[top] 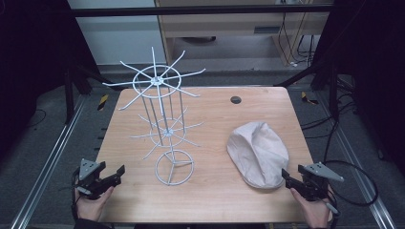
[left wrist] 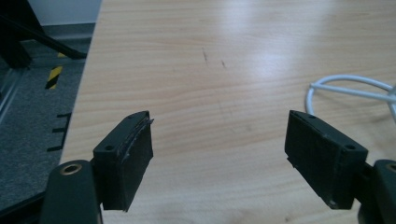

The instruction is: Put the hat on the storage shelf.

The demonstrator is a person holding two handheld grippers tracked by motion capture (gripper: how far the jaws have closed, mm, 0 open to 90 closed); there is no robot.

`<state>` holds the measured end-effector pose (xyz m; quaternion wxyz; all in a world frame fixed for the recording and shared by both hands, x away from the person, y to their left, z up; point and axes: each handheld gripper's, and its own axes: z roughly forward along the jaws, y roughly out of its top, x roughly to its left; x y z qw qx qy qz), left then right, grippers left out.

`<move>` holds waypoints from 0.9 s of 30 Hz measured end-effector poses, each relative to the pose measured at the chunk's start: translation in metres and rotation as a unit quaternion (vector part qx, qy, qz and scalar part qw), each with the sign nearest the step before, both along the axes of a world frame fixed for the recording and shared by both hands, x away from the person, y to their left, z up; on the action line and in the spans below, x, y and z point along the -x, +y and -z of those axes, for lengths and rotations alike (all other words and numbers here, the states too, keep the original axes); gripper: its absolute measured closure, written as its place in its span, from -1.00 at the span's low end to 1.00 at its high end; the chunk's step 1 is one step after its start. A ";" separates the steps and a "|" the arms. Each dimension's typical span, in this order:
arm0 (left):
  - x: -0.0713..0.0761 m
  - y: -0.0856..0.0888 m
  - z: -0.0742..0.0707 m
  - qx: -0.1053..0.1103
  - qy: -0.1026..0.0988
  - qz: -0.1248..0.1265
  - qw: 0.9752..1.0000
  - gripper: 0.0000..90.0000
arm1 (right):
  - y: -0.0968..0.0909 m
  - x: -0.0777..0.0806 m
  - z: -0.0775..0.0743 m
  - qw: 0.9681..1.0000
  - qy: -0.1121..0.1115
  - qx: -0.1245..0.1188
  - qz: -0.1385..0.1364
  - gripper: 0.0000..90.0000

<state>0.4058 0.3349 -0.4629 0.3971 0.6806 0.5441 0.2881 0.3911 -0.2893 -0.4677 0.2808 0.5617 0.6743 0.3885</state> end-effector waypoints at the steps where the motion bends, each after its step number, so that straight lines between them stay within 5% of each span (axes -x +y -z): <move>1: 0.001 -0.001 0.001 0.001 0.006 0.003 1.000 -0.49 | 0.000 0.000 0.000 1.000 0.001 0.001 -0.001 -0.21; 13: -0.003 0.004 0.007 0.014 0.024 -0.007 1.000 -0.57 | 0.002 0.002 -0.020 1.000 0.003 -0.012 -0.018 -0.05; 27: -0.004 0.004 0.008 0.002 0.030 -0.008 1.000 -0.59 | 0.035 -0.009 -0.041 0.997 0.015 0.021 -0.074 0.02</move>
